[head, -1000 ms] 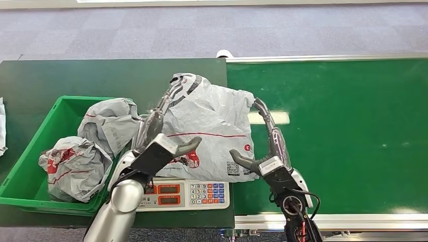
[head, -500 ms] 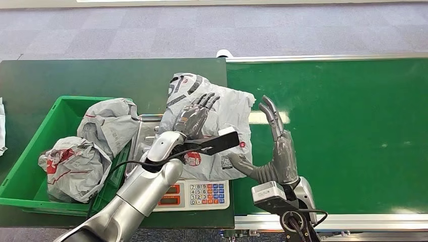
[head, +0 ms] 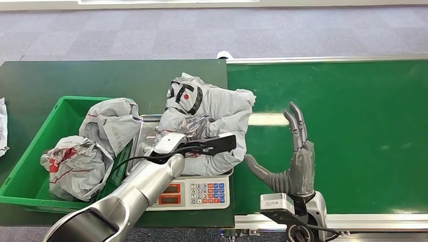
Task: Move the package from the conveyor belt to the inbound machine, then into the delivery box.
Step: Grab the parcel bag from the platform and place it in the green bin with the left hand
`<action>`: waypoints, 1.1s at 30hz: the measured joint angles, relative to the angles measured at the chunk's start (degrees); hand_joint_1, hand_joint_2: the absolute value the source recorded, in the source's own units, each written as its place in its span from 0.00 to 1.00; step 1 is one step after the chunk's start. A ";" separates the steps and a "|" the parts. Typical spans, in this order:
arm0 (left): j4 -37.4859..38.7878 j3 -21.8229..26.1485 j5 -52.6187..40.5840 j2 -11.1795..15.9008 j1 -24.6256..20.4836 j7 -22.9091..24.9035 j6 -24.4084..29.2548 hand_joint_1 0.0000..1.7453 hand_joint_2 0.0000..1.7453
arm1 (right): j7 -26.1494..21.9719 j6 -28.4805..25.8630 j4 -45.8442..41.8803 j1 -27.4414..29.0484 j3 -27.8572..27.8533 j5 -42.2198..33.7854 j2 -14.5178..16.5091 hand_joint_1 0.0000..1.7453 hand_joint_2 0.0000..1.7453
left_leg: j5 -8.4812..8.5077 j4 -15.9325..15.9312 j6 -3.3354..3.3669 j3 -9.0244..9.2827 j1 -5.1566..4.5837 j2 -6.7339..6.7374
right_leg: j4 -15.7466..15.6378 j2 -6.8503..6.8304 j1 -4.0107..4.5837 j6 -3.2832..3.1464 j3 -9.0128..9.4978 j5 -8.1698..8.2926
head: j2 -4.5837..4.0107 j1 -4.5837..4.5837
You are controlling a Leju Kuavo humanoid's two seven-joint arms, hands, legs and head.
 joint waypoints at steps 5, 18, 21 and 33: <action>-2.09 3.32 5.07 0.43 2.14 -4.69 2.85 1.00 1.00 | 0.01 -0.02 -0.03 1.33 -0.43 -0.58 -0.19 0.00 1.00 | 0.00 0.00 0.00 0.05 0.00 0.00 | 0.00 0.00 0.00 0.00 0.02 0.00 | 0.00 -0.01; -26.15 8.21 26.44 2.65 15.60 -23.38 18.36 1.00 1.00 | -1.38 -0.03 0.42 2.85 -0.58 -4.54 -0.71 0.00 1.00 | -0.02 0.00 0.00 -0.31 0.00 0.01 | 0.01 0.01 0.00 0.00 -0.34 -0.01 | 0.00 -0.01; -32.19 8.77 31.13 3.43 18.20 -26.73 22.88 1.00 1.00 | -1.40 -0.07 0.94 3.14 -0.59 -5.39 -0.71 0.00 1.00 | -0.02 0.00 -0.01 -0.32 0.00 0.01 | 0.01 0.01 0.00 0.00 -0.34 -0.01 | 0.00 -0.01; -59.50 12.34 36.79 8.54 26.80 -32.16 32.43 1.00 1.00 | -1.73 1.25 7.29 4.61 -1.51 -9.34 -0.68 0.00 1.00 | -0.02 -0.02 -0.01 -0.35 0.01 0.02 | 0.01 0.00 0.01 -0.01 -0.36 -0.04 | 0.00 -0.01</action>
